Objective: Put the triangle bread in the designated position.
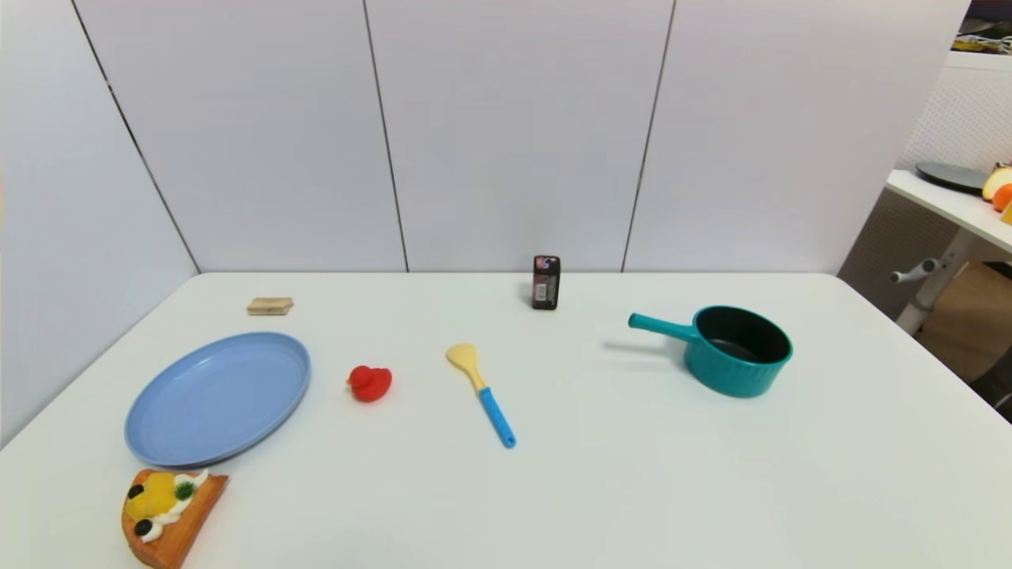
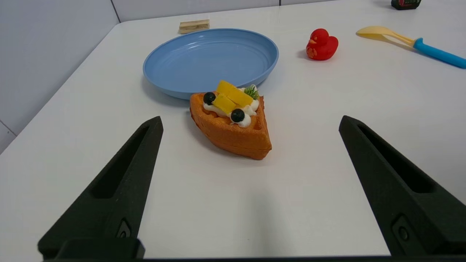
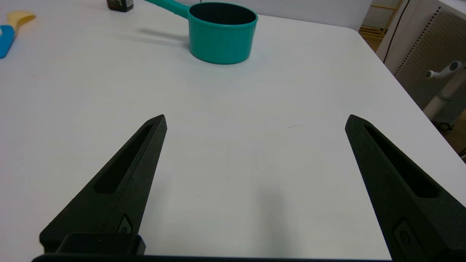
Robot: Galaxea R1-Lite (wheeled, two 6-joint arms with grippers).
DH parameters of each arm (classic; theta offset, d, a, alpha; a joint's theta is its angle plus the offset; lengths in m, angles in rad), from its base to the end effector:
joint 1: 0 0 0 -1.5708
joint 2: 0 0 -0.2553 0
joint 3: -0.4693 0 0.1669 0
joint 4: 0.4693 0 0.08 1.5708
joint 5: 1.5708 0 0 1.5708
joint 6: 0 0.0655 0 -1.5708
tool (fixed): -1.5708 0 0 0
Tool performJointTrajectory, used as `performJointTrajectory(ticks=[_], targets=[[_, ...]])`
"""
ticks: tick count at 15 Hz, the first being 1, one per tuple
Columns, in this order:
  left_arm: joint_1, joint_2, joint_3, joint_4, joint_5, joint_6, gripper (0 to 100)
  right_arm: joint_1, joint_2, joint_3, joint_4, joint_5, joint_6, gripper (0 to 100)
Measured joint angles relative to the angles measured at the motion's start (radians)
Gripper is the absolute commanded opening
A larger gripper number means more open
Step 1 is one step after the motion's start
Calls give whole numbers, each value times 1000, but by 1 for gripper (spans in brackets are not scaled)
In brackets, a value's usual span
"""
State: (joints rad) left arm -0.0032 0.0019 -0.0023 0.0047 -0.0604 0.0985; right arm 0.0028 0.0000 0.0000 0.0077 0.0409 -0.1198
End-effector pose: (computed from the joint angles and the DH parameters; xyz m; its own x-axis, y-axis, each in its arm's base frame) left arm 0.0389 -0.0041 0.0754 0.9980 -0.0636 -0.0043 0.0637 0.9931 0.0981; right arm 0.0390 0.0028 0.0744 0.9990 0.0437 -0.0077 -0.0443 0.9919 -0.1192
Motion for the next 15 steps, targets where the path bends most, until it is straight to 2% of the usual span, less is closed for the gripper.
performJointTrajectory(ticks=[15], targets=[[0, -1, 1, 0, 4, -9, 100, 0, 0, 0, 0, 0, -6, 100]])
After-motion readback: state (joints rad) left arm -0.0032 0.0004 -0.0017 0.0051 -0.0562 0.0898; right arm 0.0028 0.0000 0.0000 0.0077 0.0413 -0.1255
